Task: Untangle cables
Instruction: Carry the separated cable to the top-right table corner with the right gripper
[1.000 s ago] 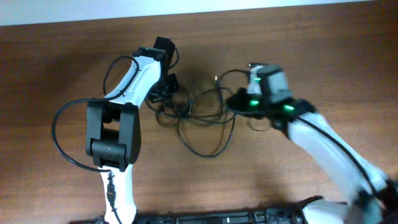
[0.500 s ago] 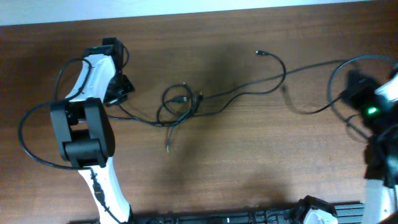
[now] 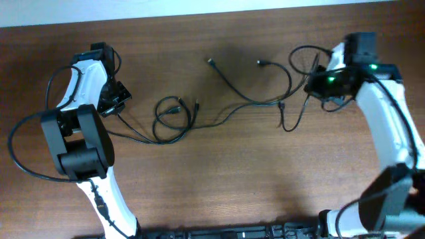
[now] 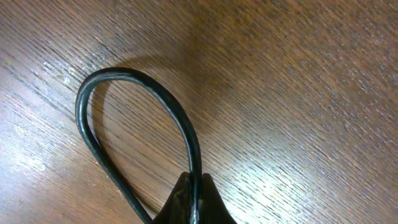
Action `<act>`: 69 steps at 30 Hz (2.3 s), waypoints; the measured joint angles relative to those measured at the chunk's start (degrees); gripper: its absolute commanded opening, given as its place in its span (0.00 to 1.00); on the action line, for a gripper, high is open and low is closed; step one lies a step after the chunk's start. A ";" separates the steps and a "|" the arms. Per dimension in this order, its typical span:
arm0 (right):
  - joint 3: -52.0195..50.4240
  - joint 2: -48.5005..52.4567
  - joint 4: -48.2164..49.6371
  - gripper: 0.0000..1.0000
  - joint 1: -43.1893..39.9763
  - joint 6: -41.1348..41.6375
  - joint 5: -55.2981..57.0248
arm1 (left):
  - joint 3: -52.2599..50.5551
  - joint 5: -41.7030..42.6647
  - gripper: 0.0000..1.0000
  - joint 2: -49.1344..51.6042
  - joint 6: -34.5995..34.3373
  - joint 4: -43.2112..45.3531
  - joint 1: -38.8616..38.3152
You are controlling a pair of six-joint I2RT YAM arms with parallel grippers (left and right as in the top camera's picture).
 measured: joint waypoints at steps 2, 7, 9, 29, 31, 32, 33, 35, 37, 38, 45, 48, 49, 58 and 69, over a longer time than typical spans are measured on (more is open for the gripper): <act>0.00 4.46 2.14 0.17 3.69 0.39 4.00 | 0.00 0.26 0.04 0.00 -0.02 0.09 -0.02; 0.00 13.70 6.82 0.45 7.56 7.15 7.34 | 0.00 0.61 0.07 0.00 -0.02 0.52 -0.02; 0.00 15.93 9.22 0.49 8.66 9.62 7.58 | 0.00 0.61 0.07 0.00 -0.02 0.76 -0.13; 9.16 20.20 -7.61 0.77 9.86 16.57 9.31 | 0.00 0.61 0.08 0.00 0.00 0.79 -0.24; 9.11 20.20 -8.68 0.77 10.80 6.34 9.51 | 0.00 0.61 0.08 0.00 -0.02 0.79 -0.24; 8.81 20.22 -8.33 0.77 11.39 1.73 9.55 | 0.00 0.63 0.08 0.00 0.00 0.79 -0.24; 8.04 20.22 -7.32 0.77 12.09 -3.32 9.55 | 0.00 0.61 0.08 0.00 -0.02 0.79 -0.24; 5.64 20.22 -6.73 0.77 13.46 -9.18 9.70 | 0.00 0.61 0.09 0.00 -0.02 0.79 -0.24; 3.06 20.24 -3.80 0.64 15.26 -12.85 10.38 | 0.00 0.61 0.09 0.00 -0.02 0.81 -0.24; 1.42 20.24 -0.94 0.43 16.11 -13.77 11.98 | 0.00 0.61 0.09 0.00 -0.02 0.79 -0.24; 1.20 20.33 -2.23 0.04 14.78 -12.15 17.73 | 0.00 0.61 0.21 0.00 -0.02 0.44 -0.24; 14.49 19.28 -8.52 0.04 9.40 -11.87 18.01 | 0.00 0.63 0.22 0.00 -0.22 0.28 -0.22; 18.71 18.47 -9.33 0.04 7.56 -11.93 18.36 | 0.00 0.63 0.22 0.00 -0.24 0.39 -0.24; 30.97 18.99 14.69 0.04 -13.03 -28.50 26.93 | 0.00 2.19 0.23 0.02 -0.24 0.42 -0.24; 31.01 45.40 40.11 0.89 -15.80 -58.05 28.02 | -0.02 7.54 0.31 0.02 -0.24 0.55 -0.24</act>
